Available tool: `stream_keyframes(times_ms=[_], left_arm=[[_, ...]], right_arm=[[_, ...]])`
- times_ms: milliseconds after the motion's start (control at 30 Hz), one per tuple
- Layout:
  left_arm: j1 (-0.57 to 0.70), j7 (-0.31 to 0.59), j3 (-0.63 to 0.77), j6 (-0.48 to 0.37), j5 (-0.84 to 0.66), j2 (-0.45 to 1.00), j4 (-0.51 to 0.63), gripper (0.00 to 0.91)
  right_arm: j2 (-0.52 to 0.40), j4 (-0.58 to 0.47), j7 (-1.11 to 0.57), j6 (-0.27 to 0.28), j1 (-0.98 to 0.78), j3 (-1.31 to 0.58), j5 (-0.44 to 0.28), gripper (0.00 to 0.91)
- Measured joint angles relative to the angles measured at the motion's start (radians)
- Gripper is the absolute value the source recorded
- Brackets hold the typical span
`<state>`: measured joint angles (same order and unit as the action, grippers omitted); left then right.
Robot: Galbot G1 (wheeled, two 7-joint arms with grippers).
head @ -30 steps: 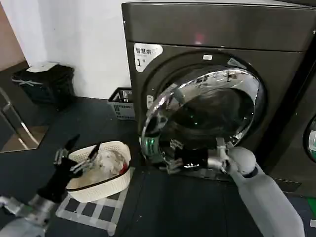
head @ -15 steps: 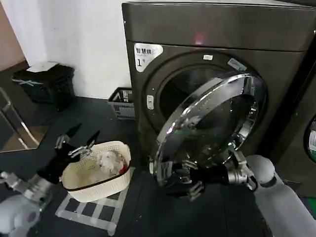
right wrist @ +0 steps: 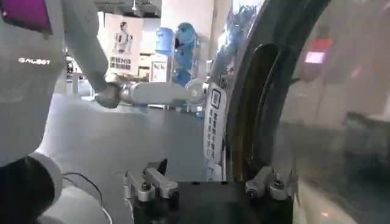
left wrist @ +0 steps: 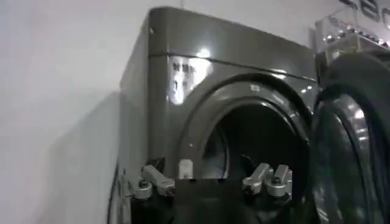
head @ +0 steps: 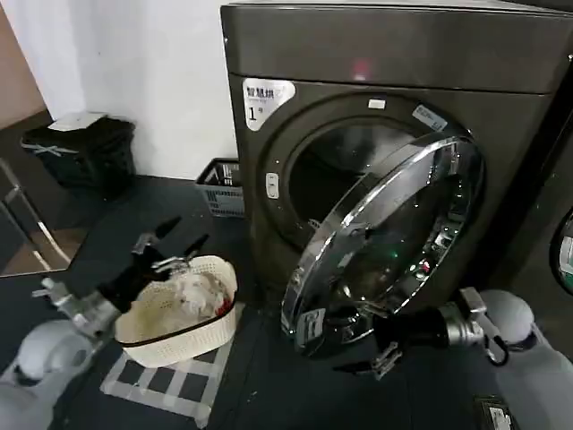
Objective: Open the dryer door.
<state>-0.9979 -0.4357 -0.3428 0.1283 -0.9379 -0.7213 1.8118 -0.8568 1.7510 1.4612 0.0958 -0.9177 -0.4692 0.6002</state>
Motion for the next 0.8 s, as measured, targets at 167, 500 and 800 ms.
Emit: stream_keyframes(times_ms=[167,500,800], left_arm=[[0.101,-0.037,0.139,0.025,-0.009,-0.012,-0.050,0.907],[0.314,-0.098,0.413,0.031,-0.013,-0.109,-0.174,0.907],[0.468,-0.159,0.599,0.044,-0.005,-0.212,-0.290,0.907]], right_arm=[[0.012,0.010,0.000,-0.006,-0.052,-0.063,0.017,0.907],[-0.012,0.006,-0.017,-0.016,-0.218,-0.297,0.056,0.907],[-0.056,-0.036,-0.068,-0.020,-0.326,-0.527,0.082,0.907]])
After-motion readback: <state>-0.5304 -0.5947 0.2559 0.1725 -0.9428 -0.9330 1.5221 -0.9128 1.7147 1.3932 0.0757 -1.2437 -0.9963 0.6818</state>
